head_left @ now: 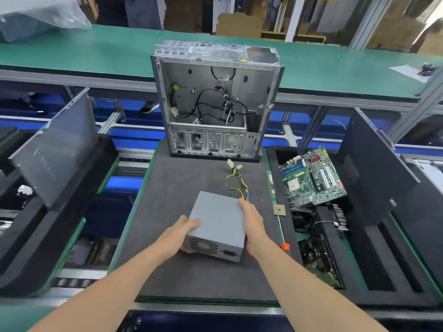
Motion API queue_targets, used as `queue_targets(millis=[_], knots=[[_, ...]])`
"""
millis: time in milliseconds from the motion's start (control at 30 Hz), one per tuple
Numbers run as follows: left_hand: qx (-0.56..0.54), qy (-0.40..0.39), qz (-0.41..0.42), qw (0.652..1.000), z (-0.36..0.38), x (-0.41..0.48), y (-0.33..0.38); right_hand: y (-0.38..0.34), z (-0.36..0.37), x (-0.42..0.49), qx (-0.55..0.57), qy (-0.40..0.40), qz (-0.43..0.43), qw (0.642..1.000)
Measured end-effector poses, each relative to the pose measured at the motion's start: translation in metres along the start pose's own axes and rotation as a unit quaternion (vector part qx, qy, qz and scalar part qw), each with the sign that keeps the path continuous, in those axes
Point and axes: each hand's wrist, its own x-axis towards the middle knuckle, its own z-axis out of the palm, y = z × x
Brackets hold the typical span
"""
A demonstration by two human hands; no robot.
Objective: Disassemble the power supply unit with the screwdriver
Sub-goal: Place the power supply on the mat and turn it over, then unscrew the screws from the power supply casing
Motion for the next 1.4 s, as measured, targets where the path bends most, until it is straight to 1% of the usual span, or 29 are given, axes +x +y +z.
queue_targets(millis=[67,133,200,233,333,400,467,533,567,600,667,733,800,833,967,1033,1133,1200,1233,1300,1400], knots=[[0.039,-0.039,0.003,0.998,-0.006,-0.004,0.0,0.002,-0.002,0.0,-0.006,0.017,0.004,1.0],[0.112,-0.064,0.004,0.992,-0.008,-0.004,0.002,0.0,-0.005,-0.002,0.002,0.004,-0.008,1.0],[0.19,-0.067,0.005,0.979,-0.006,-0.001,0.008,-0.004,-0.008,-0.003,-0.003,-0.009,-0.034,0.999],[0.217,-0.068,0.002,0.974,-0.004,0.0,0.012,-0.006,-0.01,-0.003,-0.03,0.0,-0.049,0.998],[0.225,-0.09,-0.019,0.97,-0.002,0.002,0.019,-0.007,-0.014,0.001,-0.102,0.026,-0.081,0.991],[0.227,-0.09,-0.023,0.969,-0.002,0.002,0.02,-0.007,-0.017,0.003,-0.124,0.016,-0.092,0.988],[0.261,-0.05,-0.001,0.964,-0.002,0.002,0.02,-0.01,-0.021,0.0,-0.153,-0.007,-0.096,0.984],[0.308,0.051,0.061,0.948,0.001,0.005,0.021,-0.018,-0.03,-0.003,-0.191,-0.016,-0.106,0.976],[0.311,0.104,0.098,0.94,0.003,0.008,0.023,-0.021,-0.037,-0.002,-0.213,-0.009,-0.119,0.97],[0.308,0.14,0.136,0.931,0.006,0.01,0.028,-0.025,-0.047,-0.002,-0.236,0.008,-0.135,0.962],[0.335,0.166,0.205,0.904,0.014,0.018,0.038,-0.033,-0.07,-0.001,-0.283,0.058,-0.159,0.944],[0.372,0.167,0.256,0.876,0.025,0.025,0.048,-0.037,-0.096,-0.003,-0.343,0.109,-0.165,0.918],[0.371,0.159,0.293,0.867,0.039,0.03,0.055,-0.034,-0.117,-0.008,-0.411,0.141,-0.154,0.887],[0.364,0.15,0.309,0.866,0.046,0.032,0.057,-0.031,-0.125,-0.01,-0.437,0.145,-0.139,0.877],[0.345,0.119,0.35,0.863,0.078,0.034,0.063,-0.018,-0.143,-0.021,-0.481,0.111,-0.041,0.868],[0.341,0.108,0.354,0.864,0.089,0.034,0.065,-0.012,-0.144,-0.024,-0.499,0.092,-0.018,0.862],[0.326,0.089,0.353,0.872,0.095,0.036,0.065,-0.005,-0.143,-0.027,-0.534,0.079,-0.003,0.841],[0.298,0.083,0.356,0.882,0.094,0.036,0.064,-0.004,-0.14,-0.028,-0.542,0.08,-0.022,0.837],[0.287,0.086,0.355,0.885,0.093,0.036,0.064,-0.006,-0.138,-0.029,-0.53,0.083,-0.042,0.843],[0.274,0.102,0.349,0.89,0.09,0.036,0.064,-0.014,-0.133,-0.032,-0.498,0.095,-0.105,0.855],[0.249,0.122,0.339,0.899,0.086,0.037,0.066,-0.039,-0.119,-0.037,-0.471,0.084,-0.214,0.852]])
